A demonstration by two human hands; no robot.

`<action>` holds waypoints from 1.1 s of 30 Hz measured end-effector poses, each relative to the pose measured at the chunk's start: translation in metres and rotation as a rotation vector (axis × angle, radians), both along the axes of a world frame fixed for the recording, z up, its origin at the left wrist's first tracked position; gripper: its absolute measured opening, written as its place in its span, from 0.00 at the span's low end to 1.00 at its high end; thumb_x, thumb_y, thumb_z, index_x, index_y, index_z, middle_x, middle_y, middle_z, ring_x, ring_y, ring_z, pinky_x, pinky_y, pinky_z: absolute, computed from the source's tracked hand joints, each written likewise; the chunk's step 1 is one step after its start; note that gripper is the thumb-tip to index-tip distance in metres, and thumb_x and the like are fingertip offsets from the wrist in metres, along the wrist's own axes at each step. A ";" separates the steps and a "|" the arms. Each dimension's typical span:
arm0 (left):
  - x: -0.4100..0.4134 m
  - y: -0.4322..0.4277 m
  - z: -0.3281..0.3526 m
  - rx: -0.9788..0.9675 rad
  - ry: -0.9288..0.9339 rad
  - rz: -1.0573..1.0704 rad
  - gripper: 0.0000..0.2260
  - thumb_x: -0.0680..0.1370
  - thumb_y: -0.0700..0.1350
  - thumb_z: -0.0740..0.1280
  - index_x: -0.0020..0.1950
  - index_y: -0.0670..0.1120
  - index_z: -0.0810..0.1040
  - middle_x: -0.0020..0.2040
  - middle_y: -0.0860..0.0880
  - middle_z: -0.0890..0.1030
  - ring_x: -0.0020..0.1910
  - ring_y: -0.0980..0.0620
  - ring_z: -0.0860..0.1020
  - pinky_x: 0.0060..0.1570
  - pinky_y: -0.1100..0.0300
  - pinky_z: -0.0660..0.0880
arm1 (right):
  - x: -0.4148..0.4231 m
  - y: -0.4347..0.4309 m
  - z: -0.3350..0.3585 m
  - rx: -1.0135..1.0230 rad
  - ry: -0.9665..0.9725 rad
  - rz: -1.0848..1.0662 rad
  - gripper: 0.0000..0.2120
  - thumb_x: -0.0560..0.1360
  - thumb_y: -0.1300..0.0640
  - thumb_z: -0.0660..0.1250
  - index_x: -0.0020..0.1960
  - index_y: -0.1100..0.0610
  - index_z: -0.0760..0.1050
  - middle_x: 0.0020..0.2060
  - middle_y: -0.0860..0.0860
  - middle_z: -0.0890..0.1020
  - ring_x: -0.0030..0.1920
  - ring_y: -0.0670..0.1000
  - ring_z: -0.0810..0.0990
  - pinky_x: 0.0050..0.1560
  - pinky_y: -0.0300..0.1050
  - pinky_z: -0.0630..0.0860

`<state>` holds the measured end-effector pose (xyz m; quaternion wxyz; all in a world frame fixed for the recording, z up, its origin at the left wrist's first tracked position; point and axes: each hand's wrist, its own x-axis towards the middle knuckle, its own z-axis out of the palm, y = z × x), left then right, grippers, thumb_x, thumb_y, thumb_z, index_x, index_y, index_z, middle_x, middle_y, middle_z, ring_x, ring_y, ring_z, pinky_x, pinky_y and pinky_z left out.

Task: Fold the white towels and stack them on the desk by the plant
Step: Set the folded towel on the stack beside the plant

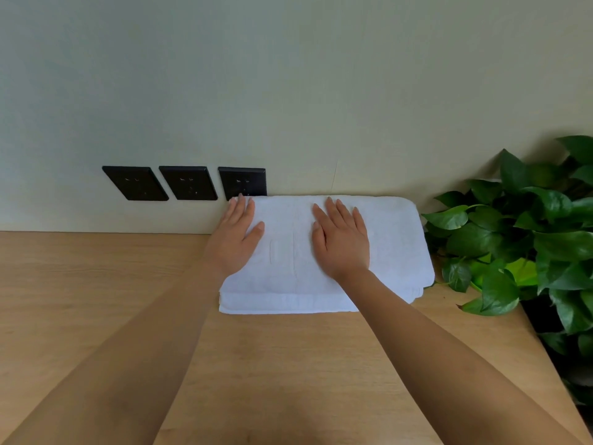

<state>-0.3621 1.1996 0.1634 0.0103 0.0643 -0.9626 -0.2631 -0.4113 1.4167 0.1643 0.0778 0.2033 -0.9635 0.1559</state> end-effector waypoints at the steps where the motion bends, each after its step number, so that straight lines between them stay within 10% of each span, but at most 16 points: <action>1: 0.000 0.000 0.001 -0.001 -0.008 -0.002 0.27 0.83 0.54 0.49 0.79 0.46 0.44 0.79 0.51 0.41 0.76 0.57 0.37 0.73 0.61 0.39 | 0.001 0.000 0.001 0.004 0.001 -0.002 0.32 0.77 0.44 0.36 0.75 0.50 0.62 0.76 0.51 0.61 0.77 0.50 0.53 0.76 0.49 0.41; 13: 0.034 0.004 0.034 -0.007 -0.045 0.047 0.27 0.84 0.53 0.47 0.78 0.42 0.42 0.79 0.48 0.41 0.77 0.54 0.40 0.76 0.54 0.42 | 0.004 0.014 0.084 0.210 -0.261 0.053 0.24 0.83 0.47 0.46 0.78 0.52 0.53 0.77 0.53 0.55 0.76 0.53 0.55 0.73 0.51 0.55; 20: 0.099 -0.016 0.076 -0.114 0.069 0.269 0.17 0.83 0.49 0.49 0.67 0.46 0.71 0.63 0.44 0.76 0.60 0.44 0.73 0.57 0.52 0.68 | 0.046 0.001 0.128 0.247 -0.221 0.075 0.20 0.80 0.55 0.52 0.70 0.46 0.69 0.68 0.49 0.73 0.66 0.53 0.72 0.60 0.46 0.68; 33: 0.315 -0.087 0.104 -0.345 -0.089 0.818 0.14 0.81 0.49 0.56 0.66 0.52 0.70 0.62 0.46 0.76 0.62 0.43 0.73 0.59 0.51 0.65 | 0.173 -0.172 0.127 0.258 -0.097 0.585 0.14 0.76 0.50 0.59 0.57 0.53 0.74 0.53 0.53 0.79 0.53 0.56 0.77 0.48 0.47 0.73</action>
